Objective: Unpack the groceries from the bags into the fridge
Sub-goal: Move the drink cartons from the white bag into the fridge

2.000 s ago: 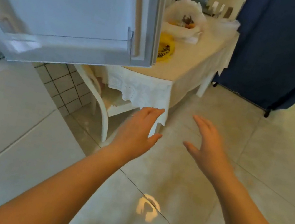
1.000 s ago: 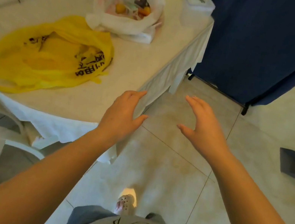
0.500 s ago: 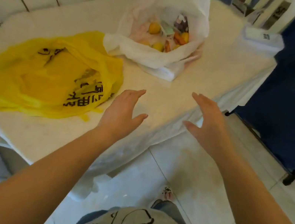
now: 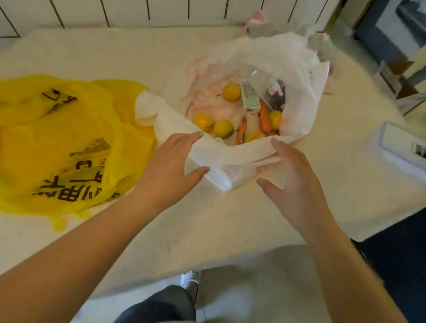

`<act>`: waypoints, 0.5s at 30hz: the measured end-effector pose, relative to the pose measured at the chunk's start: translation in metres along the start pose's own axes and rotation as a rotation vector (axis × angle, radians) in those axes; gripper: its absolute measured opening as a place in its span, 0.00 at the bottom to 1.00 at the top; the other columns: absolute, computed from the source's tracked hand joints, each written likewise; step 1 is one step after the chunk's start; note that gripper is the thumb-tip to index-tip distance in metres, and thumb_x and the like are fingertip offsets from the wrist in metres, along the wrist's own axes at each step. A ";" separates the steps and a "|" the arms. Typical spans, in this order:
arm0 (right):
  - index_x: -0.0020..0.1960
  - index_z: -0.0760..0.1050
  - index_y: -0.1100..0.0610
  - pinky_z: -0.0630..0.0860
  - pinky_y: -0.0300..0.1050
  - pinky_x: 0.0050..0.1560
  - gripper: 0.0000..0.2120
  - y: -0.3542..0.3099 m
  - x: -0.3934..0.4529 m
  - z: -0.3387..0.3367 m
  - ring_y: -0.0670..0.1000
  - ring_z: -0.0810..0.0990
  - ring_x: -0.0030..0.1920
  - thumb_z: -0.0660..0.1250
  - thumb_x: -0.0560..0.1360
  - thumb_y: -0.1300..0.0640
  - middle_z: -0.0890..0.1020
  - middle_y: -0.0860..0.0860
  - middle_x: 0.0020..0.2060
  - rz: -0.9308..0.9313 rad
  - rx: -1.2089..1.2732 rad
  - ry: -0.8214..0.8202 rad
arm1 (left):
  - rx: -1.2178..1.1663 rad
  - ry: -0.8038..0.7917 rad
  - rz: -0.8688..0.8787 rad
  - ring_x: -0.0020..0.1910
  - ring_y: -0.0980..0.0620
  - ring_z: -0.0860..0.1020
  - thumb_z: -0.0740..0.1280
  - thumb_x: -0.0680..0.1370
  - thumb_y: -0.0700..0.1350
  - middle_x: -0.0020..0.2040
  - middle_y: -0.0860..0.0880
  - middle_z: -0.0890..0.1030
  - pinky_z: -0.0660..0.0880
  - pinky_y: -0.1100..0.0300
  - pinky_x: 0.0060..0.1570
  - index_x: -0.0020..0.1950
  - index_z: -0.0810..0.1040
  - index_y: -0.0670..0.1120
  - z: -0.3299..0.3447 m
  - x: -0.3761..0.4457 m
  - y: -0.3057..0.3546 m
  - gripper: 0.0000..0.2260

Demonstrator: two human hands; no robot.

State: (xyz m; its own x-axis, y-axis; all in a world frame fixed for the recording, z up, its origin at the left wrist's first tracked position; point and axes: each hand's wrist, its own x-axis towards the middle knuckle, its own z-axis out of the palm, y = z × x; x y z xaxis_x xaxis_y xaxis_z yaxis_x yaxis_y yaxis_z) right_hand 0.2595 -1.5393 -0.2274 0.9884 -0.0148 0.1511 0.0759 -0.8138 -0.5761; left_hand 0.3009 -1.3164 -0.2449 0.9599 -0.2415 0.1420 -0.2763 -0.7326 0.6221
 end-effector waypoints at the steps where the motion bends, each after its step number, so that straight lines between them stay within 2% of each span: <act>1: 0.71 0.65 0.56 0.68 0.46 0.64 0.34 0.004 0.011 -0.001 0.52 0.68 0.67 0.74 0.68 0.59 0.71 0.53 0.66 -0.014 -0.008 0.004 | -0.019 0.010 0.001 0.67 0.51 0.66 0.69 0.74 0.49 0.69 0.48 0.69 0.63 0.57 0.67 0.72 0.64 0.48 0.004 0.014 0.002 0.28; 5: 0.71 0.64 0.54 0.69 0.49 0.63 0.34 0.017 0.053 -0.006 0.54 0.70 0.66 0.74 0.68 0.59 0.70 0.52 0.67 0.007 -0.052 -0.015 | -0.054 0.016 0.047 0.67 0.49 0.67 0.70 0.74 0.47 0.67 0.46 0.70 0.61 0.62 0.64 0.71 0.66 0.45 0.017 0.069 0.004 0.27; 10: 0.73 0.62 0.51 0.68 0.45 0.62 0.34 0.035 0.102 -0.008 0.50 0.69 0.66 0.73 0.71 0.57 0.67 0.48 0.69 0.036 -0.029 -0.070 | -0.081 -0.004 0.018 0.66 0.51 0.67 0.70 0.73 0.47 0.68 0.48 0.70 0.61 0.67 0.59 0.71 0.65 0.46 0.030 0.117 -0.010 0.28; 13: 0.73 0.61 0.51 0.65 0.45 0.65 0.34 0.041 0.129 0.006 0.51 0.67 0.67 0.72 0.71 0.57 0.67 0.49 0.69 0.049 0.001 -0.144 | -0.103 -0.017 -0.037 0.66 0.52 0.68 0.69 0.74 0.48 0.68 0.48 0.70 0.64 0.64 0.60 0.72 0.65 0.47 0.038 0.129 -0.018 0.28; 15: 0.74 0.59 0.49 0.67 0.52 0.66 0.36 0.047 0.145 0.022 0.52 0.67 0.67 0.72 0.71 0.56 0.67 0.50 0.68 0.078 0.036 -0.191 | -0.102 -0.029 -0.056 0.66 0.51 0.69 0.70 0.74 0.48 0.67 0.47 0.71 0.65 0.62 0.61 0.72 0.65 0.46 0.045 0.131 -0.024 0.28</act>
State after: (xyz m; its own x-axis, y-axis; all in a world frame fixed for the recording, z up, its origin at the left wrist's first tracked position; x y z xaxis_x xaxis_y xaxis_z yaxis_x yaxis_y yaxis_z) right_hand 0.4095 -1.5673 -0.2505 0.9982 0.0367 -0.0484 -0.0004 -0.7933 -0.6088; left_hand 0.4312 -1.3591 -0.2756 0.9717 -0.2213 0.0829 -0.2144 -0.6775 0.7036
